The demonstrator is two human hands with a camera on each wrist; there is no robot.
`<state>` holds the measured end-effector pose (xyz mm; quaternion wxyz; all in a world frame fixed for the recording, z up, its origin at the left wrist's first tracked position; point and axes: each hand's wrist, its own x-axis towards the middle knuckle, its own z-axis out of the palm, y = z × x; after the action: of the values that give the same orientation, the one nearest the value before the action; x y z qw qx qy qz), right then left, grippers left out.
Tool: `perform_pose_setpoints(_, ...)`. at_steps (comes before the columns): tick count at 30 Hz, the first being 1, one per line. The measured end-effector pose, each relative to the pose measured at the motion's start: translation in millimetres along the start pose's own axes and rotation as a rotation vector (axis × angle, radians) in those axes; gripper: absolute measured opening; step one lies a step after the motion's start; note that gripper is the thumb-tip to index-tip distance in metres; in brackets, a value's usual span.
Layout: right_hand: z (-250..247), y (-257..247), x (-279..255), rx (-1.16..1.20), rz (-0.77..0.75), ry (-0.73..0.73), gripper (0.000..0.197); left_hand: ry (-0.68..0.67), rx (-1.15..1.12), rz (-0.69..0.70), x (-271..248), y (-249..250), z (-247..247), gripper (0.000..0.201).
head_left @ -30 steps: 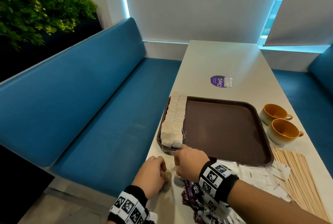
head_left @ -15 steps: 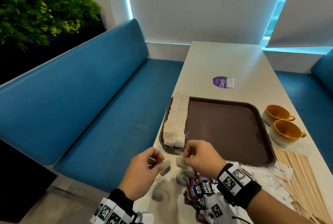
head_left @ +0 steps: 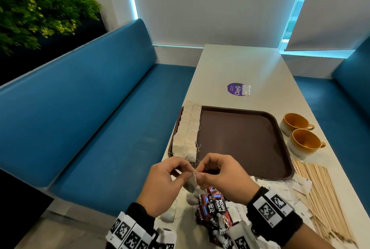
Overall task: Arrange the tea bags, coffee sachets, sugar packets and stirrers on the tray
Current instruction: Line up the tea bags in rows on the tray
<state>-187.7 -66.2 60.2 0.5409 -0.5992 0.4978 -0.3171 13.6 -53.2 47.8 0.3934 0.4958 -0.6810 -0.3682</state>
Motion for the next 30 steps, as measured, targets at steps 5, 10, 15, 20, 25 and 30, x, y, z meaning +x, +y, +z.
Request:
perform_pose_setpoints(5, 10.5, 2.9, -0.9, -0.053, -0.015, 0.026, 0.011, 0.084, -0.057, -0.015, -2.9, 5.1, 2.5, 0.015)
perform_pose_setpoints(10, 15.0, 12.2, 1.2, -0.263, 0.008, 0.131, 0.008, 0.042, 0.052, -0.167, -8.4, -15.6, -8.6, 0.015)
perform_pose_setpoints(15, 7.8, 17.5, -2.1, -0.324, 0.045, 0.145, 0.01, -0.273, 0.532, -0.356, -17.9, -51.8, -12.7, 0.032)
perform_pose_setpoints(20, 2.8, 18.2, -9.1, -0.272, 0.039, 0.089, 0.012, -0.266, 0.62, -0.35, -23.5, -59.3, -0.6, 0.033)
perform_pose_setpoints(25, 1.1, 14.0, -20.5, -0.233, 0.028, -0.036, 0.011, -0.209, 0.545, -0.354, -25.3, -57.2, -0.8, 0.023)
perform_pose_setpoints(30, 6.4, 15.1, -25.5, -0.258, -0.037, -0.015, 0.002, -0.072, 0.263, -0.318, -22.3, -38.2, -7.5, 0.019)
